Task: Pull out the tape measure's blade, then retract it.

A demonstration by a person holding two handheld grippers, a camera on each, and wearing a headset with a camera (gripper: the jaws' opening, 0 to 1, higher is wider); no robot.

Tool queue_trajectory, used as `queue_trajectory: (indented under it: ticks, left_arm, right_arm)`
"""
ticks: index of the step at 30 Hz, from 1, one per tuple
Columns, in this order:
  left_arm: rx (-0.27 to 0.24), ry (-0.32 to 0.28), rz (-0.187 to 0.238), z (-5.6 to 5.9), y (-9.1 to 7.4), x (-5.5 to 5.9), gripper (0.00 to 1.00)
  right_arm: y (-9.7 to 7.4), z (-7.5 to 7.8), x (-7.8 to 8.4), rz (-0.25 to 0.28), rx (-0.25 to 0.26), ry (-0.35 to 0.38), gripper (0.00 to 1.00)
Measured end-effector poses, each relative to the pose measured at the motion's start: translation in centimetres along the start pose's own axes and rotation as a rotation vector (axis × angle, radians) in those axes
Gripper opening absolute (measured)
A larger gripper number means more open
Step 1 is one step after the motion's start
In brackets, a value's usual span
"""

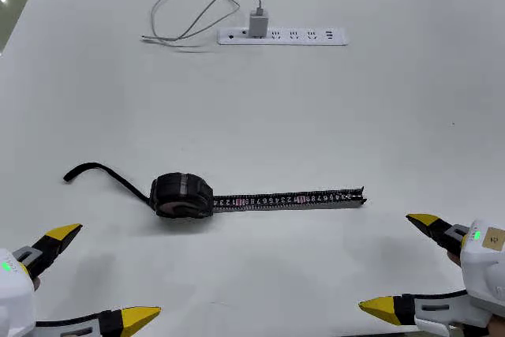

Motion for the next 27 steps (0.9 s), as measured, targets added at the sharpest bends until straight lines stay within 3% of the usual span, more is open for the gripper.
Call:
queue_trajectory:
  ticks: [27]
  left_arm:
    - [-0.021,-0.042,-0.006,0.5,2.3,-0.4,0.95]
  right_arm:
    - [0.1,0.3,-0.2,0.007,0.0,0.006,0.93]
Point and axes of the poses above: the centre of the closed fingertips' face, and the gripper's own axes: y roughly forward along the fingers, z roughly to its right, x roughly out of its underside, the point moved 5 cm from there along -y, roughly backward along the fingers, and after that the axes turned 6 degrees about z, right-handed, at the moved point
